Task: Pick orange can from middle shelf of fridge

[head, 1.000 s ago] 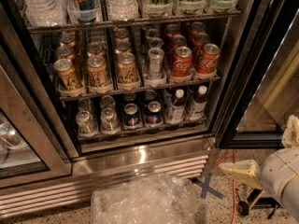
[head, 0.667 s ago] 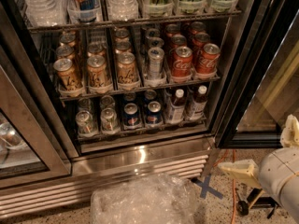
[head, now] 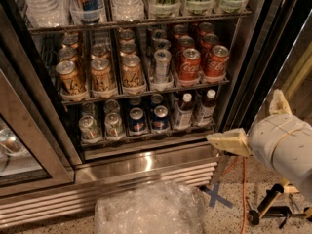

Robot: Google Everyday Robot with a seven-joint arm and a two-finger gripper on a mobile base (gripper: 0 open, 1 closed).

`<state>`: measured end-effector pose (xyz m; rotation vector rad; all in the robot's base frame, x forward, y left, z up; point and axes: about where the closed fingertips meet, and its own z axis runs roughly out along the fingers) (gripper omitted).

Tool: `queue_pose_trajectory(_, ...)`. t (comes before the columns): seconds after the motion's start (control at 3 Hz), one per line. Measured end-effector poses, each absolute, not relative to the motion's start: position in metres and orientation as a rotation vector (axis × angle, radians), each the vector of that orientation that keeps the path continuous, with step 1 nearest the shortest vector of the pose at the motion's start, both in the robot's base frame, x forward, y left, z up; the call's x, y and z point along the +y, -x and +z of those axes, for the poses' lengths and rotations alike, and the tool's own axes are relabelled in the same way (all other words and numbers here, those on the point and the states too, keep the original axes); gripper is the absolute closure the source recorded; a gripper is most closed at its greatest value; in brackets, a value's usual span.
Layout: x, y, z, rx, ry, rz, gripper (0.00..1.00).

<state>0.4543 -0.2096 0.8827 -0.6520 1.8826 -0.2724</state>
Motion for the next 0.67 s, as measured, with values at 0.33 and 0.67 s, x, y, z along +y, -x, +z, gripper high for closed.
queue_pose_trajectory(0.33,-0.202,-0.469,0.894,1.860,0.644,-0.226,0.00)
queue_pose_trajectory(0.67,-0.166,-0.486,0.928,1.781,0.702,-0.192,0.00)
